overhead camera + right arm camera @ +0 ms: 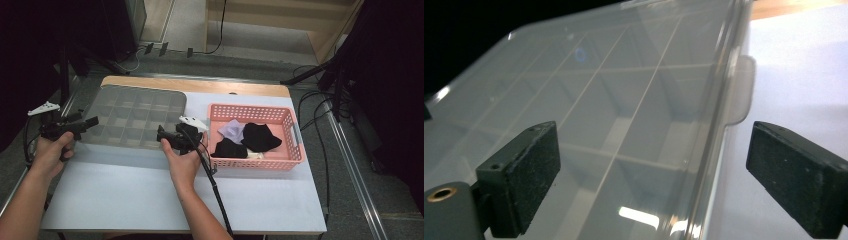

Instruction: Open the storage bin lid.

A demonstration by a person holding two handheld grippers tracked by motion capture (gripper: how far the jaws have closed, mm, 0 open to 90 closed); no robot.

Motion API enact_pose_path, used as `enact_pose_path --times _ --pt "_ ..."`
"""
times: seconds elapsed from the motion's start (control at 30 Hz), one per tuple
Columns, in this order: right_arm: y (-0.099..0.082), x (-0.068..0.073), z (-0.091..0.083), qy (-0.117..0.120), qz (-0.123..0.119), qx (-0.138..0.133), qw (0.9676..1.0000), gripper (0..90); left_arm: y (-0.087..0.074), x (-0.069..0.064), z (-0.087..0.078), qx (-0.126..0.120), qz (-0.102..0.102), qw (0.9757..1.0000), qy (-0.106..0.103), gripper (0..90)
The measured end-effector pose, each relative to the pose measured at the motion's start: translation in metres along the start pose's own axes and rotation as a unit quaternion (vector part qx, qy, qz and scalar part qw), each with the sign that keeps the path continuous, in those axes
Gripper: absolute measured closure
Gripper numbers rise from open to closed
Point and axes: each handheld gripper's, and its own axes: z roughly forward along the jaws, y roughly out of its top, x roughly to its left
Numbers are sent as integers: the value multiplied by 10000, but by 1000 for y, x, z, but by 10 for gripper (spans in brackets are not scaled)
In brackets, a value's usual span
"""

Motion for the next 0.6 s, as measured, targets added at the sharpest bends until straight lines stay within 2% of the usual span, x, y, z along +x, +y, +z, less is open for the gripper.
enact_pose_path --times 0.07,0.1,0.13,0.17,0.2,0.3,0.37,0.47,0.5,0.6 --pt "0 2 2 -99 -3 -135 9999 88 1 2 3 12 5 10000 -90 154" --pt "0 1 6 -25 -12 -213 9998 89 2 3 7 25 41 9997 -236 159" --pt "0 1 6 -25 -12 -213 9998 89 2 3 7 25 41 9997 -236 162" --pt "1 0 7 26 22 -206 9998 127 3 2 9 41 91 9997 -236 162" --pt "1 -2 11 141 -3 -226 9996 122 3 1 11 57 120 9996 -260 183" --pt "3 -6 14 137 35 -238 9996 152 5 -1 15 75 185 9995 -236 170" --pt "4 -7 14 98 39 -312 9995 201 5 0 15 76 157 9994 -291 172" --pt "5 -8 13 30 110 -336 9994 265 5 1 14 0 136 9995 -287 207" --pt "5 -7 10 -63 50 -408 9991 319 4 2 12 -138 50 9994 -313 238" --pt "5 -5 7 -73 -2 -503 9987 329 4 3 8 -266 -18 9991 -315 293"
